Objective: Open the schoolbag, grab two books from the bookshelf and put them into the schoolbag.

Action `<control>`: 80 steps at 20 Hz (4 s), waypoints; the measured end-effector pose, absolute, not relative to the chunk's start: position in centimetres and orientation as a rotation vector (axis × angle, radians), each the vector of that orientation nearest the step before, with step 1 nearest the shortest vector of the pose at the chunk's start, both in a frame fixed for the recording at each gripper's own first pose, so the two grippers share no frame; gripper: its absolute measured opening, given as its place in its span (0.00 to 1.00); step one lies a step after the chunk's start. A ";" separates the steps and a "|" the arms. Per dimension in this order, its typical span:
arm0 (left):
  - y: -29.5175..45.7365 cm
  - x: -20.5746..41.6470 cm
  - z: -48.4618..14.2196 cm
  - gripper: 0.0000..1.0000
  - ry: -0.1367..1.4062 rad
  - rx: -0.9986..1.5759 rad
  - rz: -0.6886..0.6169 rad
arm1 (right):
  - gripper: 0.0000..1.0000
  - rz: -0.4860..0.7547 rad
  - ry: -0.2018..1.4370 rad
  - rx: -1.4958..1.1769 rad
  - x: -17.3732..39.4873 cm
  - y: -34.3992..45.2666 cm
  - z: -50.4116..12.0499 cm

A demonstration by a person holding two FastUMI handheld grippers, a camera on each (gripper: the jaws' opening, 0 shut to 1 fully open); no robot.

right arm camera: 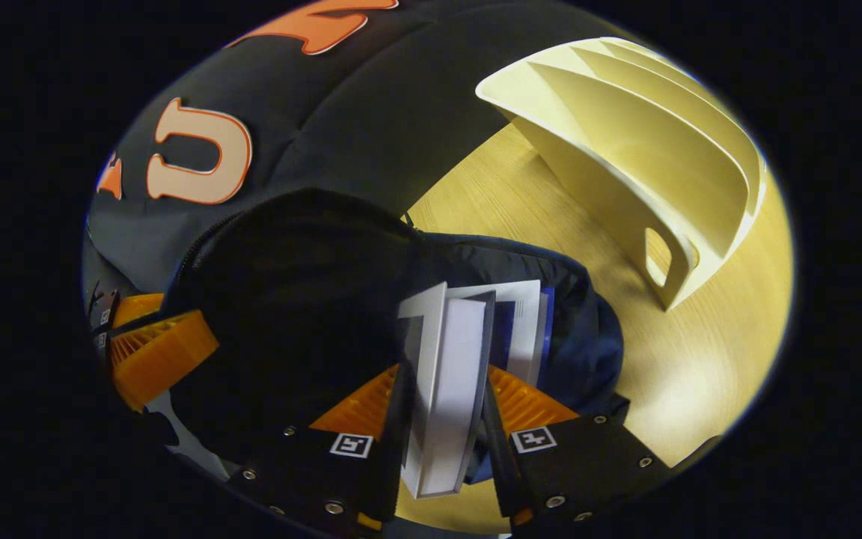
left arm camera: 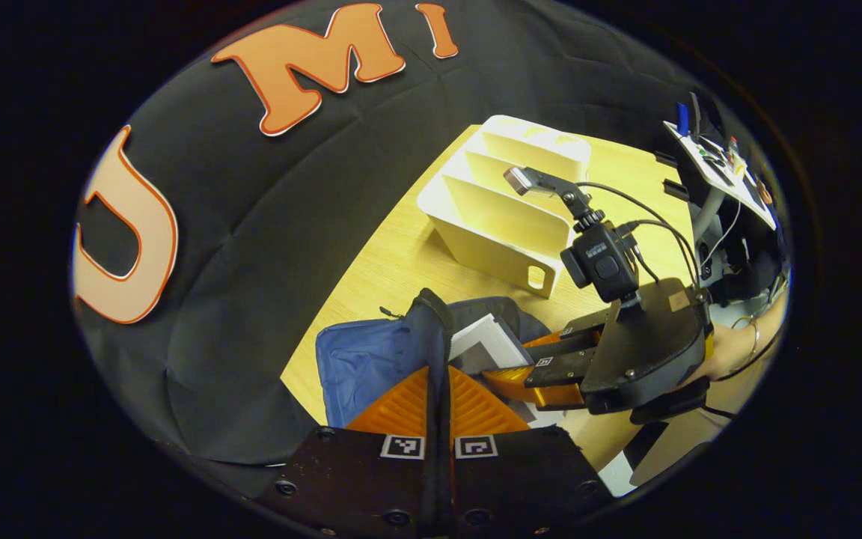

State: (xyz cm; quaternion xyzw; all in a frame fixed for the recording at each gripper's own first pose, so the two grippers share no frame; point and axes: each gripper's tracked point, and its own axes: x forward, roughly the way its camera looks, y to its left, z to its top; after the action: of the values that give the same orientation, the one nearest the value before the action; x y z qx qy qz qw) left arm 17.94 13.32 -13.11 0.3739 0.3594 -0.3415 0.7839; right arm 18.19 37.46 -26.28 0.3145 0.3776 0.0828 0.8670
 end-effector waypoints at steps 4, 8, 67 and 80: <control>14.0 18.0 -13.1 0.01 0.775 0.781 -0.712 | 0.71 0.140 0.801 0.553 17.9 36.1 -26.2; 14.3 17.2 -13.8 0.01 0.782 0.732 -0.707 | 0.79 0.137 0.765 0.554 17.8 34.7 -25.8; -10.4 2.9 5.5 0.95 -0.005 0.062 -0.278 | 0.95 0.064 -0.024 0.071 8.8 0.9 2.0; -10.8 3.5 6.0 0.95 -0.004 0.045 -0.291 | 0.95 0.074 -0.059 0.090 9.1 1.2 4.0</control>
State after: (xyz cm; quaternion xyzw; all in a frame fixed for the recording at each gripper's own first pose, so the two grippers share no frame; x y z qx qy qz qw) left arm 3.46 -10.76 6.01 0.0222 -0.0019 -0.1450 0.9892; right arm 9.06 1.16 3.98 0.0448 -0.0293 0.0372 0.9979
